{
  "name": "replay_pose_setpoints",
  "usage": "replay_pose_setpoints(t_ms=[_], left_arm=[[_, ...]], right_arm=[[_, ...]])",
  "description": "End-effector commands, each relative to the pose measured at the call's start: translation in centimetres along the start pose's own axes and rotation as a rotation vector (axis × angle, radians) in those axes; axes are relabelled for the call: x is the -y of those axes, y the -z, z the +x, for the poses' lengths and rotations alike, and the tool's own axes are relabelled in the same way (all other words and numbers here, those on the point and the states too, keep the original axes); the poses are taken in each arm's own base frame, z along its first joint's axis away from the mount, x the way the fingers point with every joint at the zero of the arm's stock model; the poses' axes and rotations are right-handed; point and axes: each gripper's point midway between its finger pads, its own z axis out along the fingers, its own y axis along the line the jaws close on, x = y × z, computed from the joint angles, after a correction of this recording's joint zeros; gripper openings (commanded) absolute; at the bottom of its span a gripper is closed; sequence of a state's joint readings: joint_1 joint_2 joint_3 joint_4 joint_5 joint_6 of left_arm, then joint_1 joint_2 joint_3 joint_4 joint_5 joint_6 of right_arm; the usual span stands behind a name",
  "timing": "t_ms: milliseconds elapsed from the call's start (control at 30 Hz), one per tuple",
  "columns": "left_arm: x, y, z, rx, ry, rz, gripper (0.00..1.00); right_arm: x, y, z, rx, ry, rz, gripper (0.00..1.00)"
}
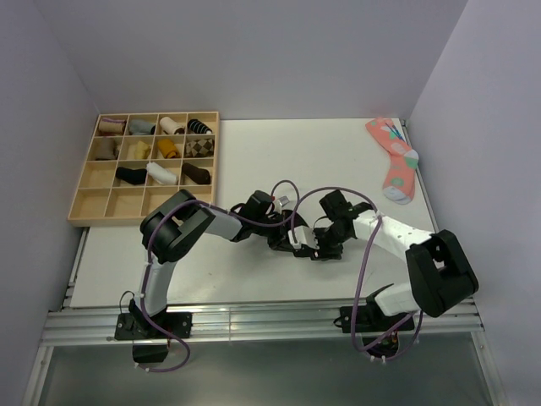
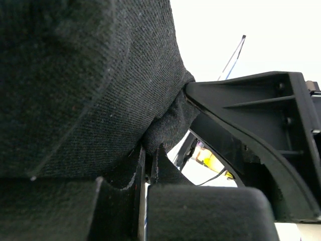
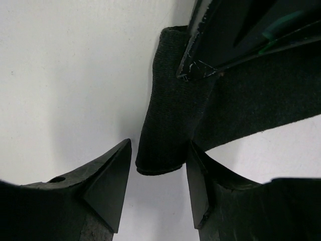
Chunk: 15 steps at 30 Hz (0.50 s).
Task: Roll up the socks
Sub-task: Roll the sock at the center of the board.
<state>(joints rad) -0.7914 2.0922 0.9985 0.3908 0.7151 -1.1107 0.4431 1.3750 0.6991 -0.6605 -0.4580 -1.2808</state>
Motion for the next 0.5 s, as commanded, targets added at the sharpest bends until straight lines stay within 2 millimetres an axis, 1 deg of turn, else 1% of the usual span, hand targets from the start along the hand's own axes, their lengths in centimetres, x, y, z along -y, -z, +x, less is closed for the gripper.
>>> replay_pose_setpoints(t_ms=[0, 100, 200, 233, 300, 367, 400, 433, 467], left_arm=[[-8.9, 0.0, 2.9, -0.052, 0.118, -0.264, 0.0], [-8.8, 0.0, 3.1, -0.058, 0.119, -0.257, 0.0], [-8.9, 0.2, 3.1, -0.059, 0.121, -0.247, 0.0], [-9.0, 0.3, 3.3, -0.061, 0.123, -0.246, 0.0], [-9.1, 0.4, 3.2, -0.057, 0.123, -0.241, 0.0], [-9.3, 0.5, 3.3, -0.051, 0.118, -0.247, 0.0], [-9.1, 0.5, 3.1, -0.041, 0.102, -0.239, 0.0], [-9.3, 0.6, 3.2, -0.039, 0.099, -0.24, 0.0], [-9.1, 0.6, 2.9, -0.021, 0.084, -0.236, 0.01]], right_arm=[[-0.3, -0.4, 0.2, -0.029, 0.012, -0.021, 0.54], [0.0, -0.5, 0.2, -0.032, 0.001, -0.029, 0.53], [0.3, -0.6, -0.1, -0.028, -0.016, -0.043, 0.49], [0.5, -0.3, -0.5, -0.023, -0.025, -0.048, 0.45], [0.3, -0.6, -0.8, -0.008, -0.045, -0.087, 0.39], [0.1, -0.3, -1.3, -0.003, -0.076, -0.127, 0.28], [-0.8, -0.6, -1.1, -0.011, -0.109, -0.188, 0.23], [-0.4, -0.4, -1.5, -0.008, -0.122, -0.196, 0.22], [-0.6, -0.5, -1.5, -0.01, -0.139, -0.22, 0.21]])
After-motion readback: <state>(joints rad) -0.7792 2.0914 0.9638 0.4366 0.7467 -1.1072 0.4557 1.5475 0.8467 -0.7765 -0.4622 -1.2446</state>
